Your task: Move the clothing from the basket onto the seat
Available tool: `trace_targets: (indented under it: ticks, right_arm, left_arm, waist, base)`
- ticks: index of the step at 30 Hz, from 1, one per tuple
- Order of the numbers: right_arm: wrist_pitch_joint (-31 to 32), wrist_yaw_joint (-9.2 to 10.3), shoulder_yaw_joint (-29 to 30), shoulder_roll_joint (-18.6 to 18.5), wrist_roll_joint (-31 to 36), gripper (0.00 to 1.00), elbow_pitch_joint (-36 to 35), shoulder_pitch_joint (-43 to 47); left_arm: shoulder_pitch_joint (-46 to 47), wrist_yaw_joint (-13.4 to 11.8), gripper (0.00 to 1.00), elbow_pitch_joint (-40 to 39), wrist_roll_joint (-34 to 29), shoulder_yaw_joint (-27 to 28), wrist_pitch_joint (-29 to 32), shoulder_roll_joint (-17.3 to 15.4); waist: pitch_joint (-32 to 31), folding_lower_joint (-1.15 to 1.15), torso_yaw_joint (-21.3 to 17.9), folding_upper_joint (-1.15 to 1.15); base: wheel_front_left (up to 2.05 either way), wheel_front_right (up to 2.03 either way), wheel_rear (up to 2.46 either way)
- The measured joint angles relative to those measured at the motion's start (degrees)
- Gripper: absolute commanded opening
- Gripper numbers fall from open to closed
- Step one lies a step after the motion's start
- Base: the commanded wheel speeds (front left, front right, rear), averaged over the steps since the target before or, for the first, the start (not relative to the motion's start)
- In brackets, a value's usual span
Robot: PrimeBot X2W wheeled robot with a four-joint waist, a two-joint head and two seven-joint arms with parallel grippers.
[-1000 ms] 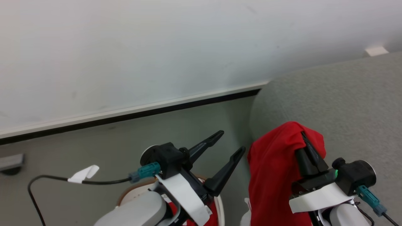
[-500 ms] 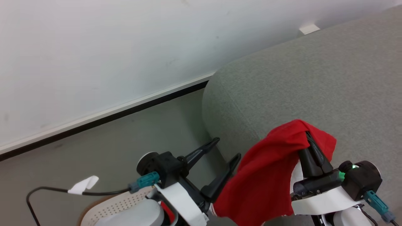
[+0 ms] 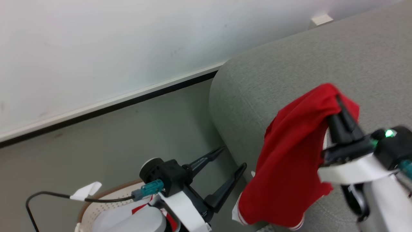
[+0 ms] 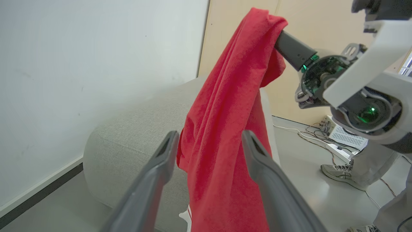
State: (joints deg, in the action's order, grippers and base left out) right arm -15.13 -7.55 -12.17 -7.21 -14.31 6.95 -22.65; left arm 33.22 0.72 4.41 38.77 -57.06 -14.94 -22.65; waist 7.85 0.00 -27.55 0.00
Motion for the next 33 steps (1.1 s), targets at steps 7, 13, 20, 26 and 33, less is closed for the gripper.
trace_targets:
  ticks: [7, 13, 20, 26, 33]
  right_arm:
    - [1.77, 0.0, 4.48, -6.9, -3.13, 0.0, 4.25, -13.07]
    - [6.3, 0.0, 9.27, -12.43, -4.98, 0.0, 6.49, -25.21]
    - [12.29, 0.0, 17.83, -18.94, -2.99, 0.0, 10.99, -37.06]
    - [13.62, 0.0, 26.29, -23.56, 4.22, 0.0, 16.03, -39.19]
    - [15.0, -0.01, 30.2, -20.83, 10.32, 0.0, 24.39, -33.03]
  left_arm:
    - [1.02, 0.52, 1.0, -2.78, -1.08, 0.25, 1.16, -3.13]
    - [1.82, 0.79, 1.0, -5.82, -1.6, 0.77, 2.33, -6.9]
    - [2.97, 1.11, 1.0, -9.82, -2.0, 1.75, 3.47, -10.98]
    - [4.46, 1.34, 1.0, -12.29, -2.94, 2.48, 4.04, -13.4]
    - [5.22, 1.15, 1.0, -13.95, -3.04, 3.68, 4.23, -15.82]
  waist:
    - [4.28, 0.0, 3.67, 0.0]
    - [9.25, 0.0, 7.1, 0.0]
    - [16.0, 0.01, 10.22, 0.0]
    - [21.66, 0.01, 12.74, 0.0]
    - [26.88, 0.02, 14.67, -0.01]
  base:
    - [0.0, 0.0, 0.0]
    - [0.0, 0.0, 0.0]
    - [0.0, 0.0, 0.0]
    - [0.0, 0.0, 0.0]
    - [0.0, 0.0, 0.0]
